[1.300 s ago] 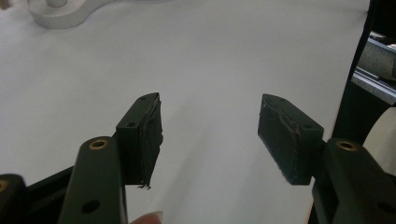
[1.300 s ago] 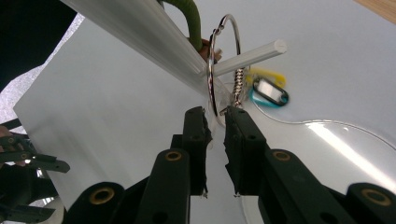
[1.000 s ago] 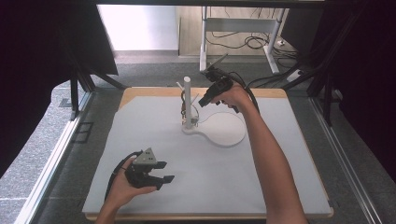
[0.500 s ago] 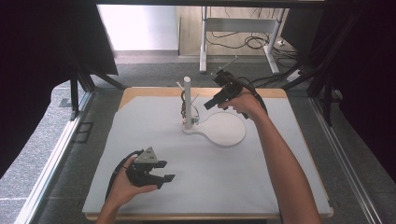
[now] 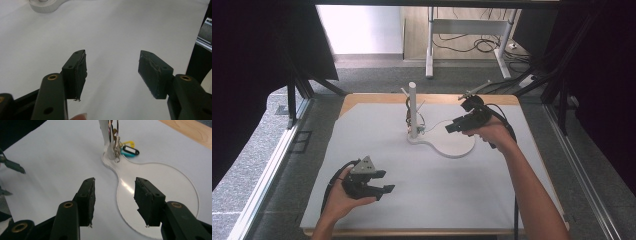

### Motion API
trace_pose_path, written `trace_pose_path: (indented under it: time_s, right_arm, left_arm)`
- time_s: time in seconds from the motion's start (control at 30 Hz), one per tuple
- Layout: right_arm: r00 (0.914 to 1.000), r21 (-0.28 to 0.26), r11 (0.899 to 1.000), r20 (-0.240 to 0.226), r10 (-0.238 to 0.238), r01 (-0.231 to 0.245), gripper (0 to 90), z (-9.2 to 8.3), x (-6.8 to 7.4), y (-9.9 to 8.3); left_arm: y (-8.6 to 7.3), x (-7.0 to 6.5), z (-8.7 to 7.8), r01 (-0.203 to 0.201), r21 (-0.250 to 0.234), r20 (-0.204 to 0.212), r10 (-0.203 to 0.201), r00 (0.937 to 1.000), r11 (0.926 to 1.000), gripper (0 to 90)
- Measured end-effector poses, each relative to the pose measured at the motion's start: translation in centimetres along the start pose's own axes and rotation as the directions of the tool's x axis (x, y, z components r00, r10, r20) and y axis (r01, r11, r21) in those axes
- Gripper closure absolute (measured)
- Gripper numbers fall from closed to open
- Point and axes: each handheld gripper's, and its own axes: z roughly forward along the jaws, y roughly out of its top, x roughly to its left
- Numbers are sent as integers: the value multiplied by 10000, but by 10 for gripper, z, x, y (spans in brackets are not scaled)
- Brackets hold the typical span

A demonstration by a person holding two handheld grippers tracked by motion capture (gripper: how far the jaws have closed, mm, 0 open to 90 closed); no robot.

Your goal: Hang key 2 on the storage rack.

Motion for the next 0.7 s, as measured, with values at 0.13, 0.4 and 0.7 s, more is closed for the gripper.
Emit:
trace_pose_path:
  time_s: [0.13,0.4,0.7]
  right_arm:
    - [9999,-291,9995,-31,99,-100,511,-5,3,-27]
    - [10000,-1055,9944,-31,7,-10,506,-16,10,-96]
    - [9999,-1363,9906,-29,146,-149,503,-12,11,-145]
  left_arm:
    - [-1,-2,-4,55,-61,-98,-56,9999,10000,400]
    - [-4,-3,-9,138,-71,-311,-140,9994,9999,399]
    - [-5,-2,-7,180,46,-375,-178,9991,9998,399]
